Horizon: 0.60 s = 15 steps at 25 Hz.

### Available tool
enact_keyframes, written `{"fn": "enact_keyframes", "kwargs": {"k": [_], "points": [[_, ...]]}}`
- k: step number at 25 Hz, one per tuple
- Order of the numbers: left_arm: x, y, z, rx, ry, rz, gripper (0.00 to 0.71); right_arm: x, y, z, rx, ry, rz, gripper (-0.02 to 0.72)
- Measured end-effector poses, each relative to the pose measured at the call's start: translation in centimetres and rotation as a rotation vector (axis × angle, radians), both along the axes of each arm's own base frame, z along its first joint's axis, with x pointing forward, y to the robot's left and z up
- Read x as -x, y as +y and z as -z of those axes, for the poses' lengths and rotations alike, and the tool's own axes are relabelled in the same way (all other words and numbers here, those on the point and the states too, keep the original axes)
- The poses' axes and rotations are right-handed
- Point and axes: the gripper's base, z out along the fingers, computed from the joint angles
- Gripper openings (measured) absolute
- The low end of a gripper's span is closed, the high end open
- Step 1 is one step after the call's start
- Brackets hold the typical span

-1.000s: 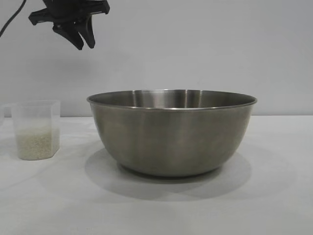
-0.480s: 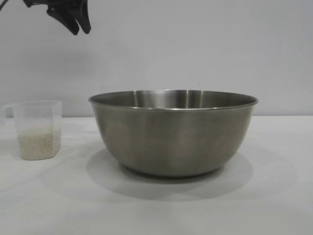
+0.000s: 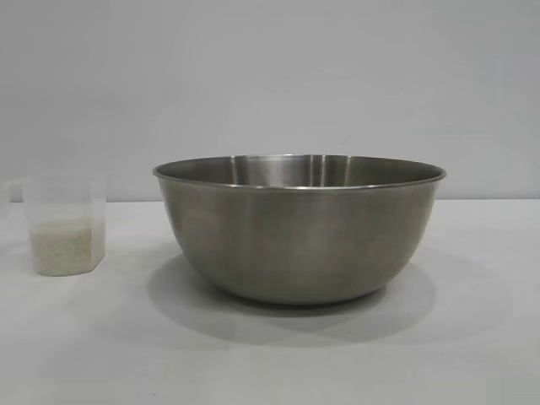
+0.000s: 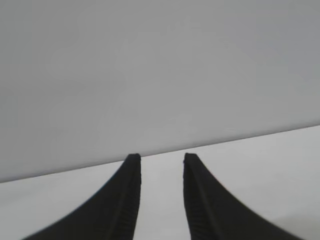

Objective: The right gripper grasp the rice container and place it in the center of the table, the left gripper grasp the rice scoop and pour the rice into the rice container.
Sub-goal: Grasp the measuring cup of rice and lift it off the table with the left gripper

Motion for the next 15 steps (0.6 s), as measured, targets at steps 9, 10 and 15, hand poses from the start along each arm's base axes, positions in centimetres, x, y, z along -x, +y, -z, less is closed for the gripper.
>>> {"fn": "enact_keyframes", "kwargs": {"k": [9,10,15], "points": [[7.2,2.0,7.4,-0.102,0.017,-0.004,0.181,0.0,0.0,0.0,0.0,0.0,0.0,0.352],[7.7,2.1,7.8,-0.105,0.024,-0.005,0.181,0.0,0.0,0.0,0.0,0.0,0.0,0.356],[8.6,2.3,9.8,-0.125,0.096,-0.002,0.181,0.0,0.0,0.0,0.0,0.0,0.0,0.356]]}}
